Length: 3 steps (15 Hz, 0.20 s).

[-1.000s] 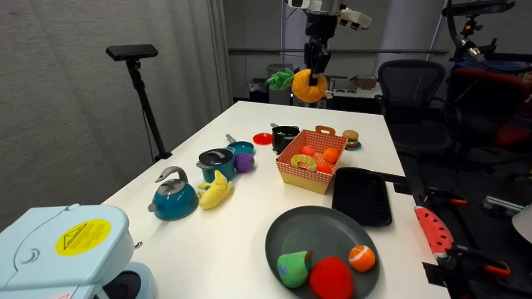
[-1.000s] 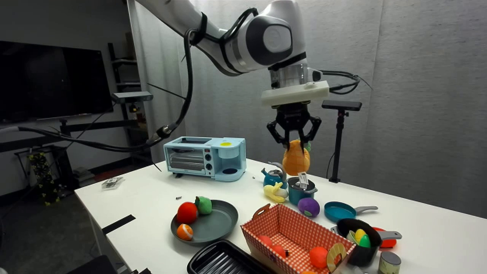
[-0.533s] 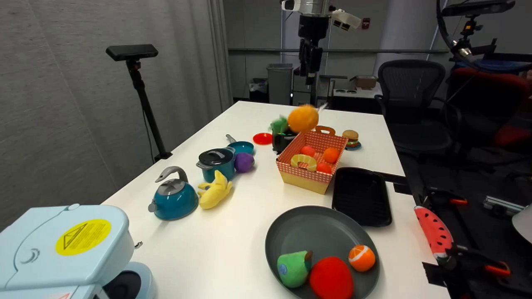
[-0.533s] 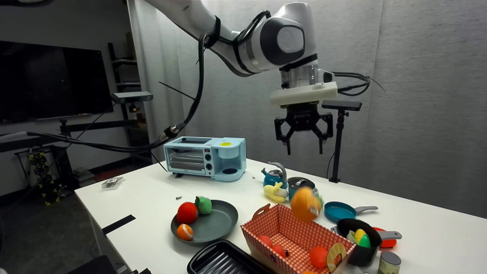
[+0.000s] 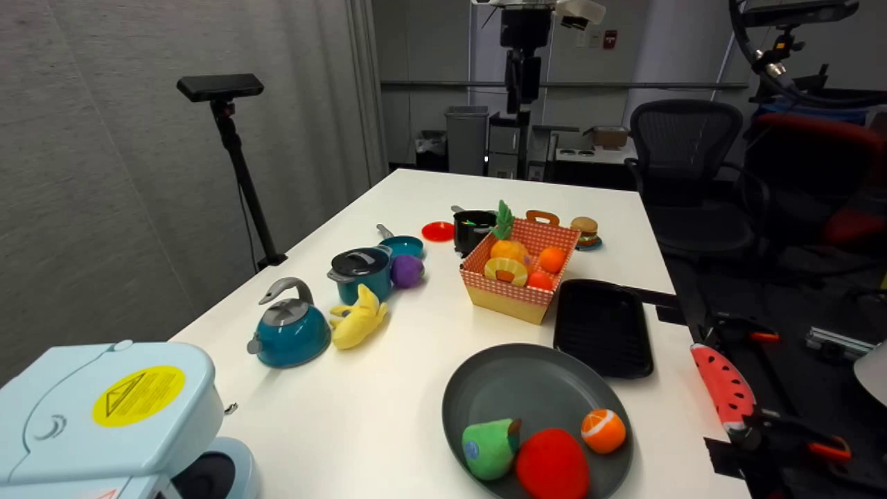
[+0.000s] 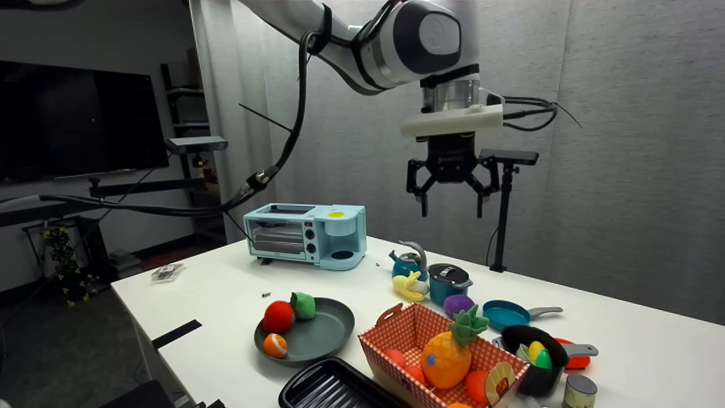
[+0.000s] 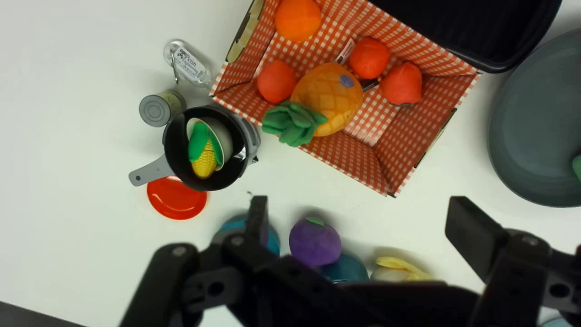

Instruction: Put the plushy in the basket on the plate and then put it back in the basket

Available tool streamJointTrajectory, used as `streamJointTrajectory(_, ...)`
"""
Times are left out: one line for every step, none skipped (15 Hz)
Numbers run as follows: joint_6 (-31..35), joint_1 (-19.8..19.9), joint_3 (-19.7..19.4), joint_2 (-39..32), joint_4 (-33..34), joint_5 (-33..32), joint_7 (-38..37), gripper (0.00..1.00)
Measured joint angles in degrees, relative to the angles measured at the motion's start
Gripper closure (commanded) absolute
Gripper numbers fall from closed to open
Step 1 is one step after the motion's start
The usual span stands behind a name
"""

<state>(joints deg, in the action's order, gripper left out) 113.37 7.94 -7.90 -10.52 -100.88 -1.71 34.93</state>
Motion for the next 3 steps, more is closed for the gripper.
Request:
streamJointTrajectory(0.04, 0.00, 0.02, -0.04, -0.07, -0.01, 0.00, 0.00)
streamJointTrajectory(0.05, 0.00, 0.09, -0.15, -0.11, -0.02, 0.00, 0.00)
streamJointTrajectory(0.05, 0.00, 0.17, -0.23, -0.14, -0.02, 0.00, 0.00)
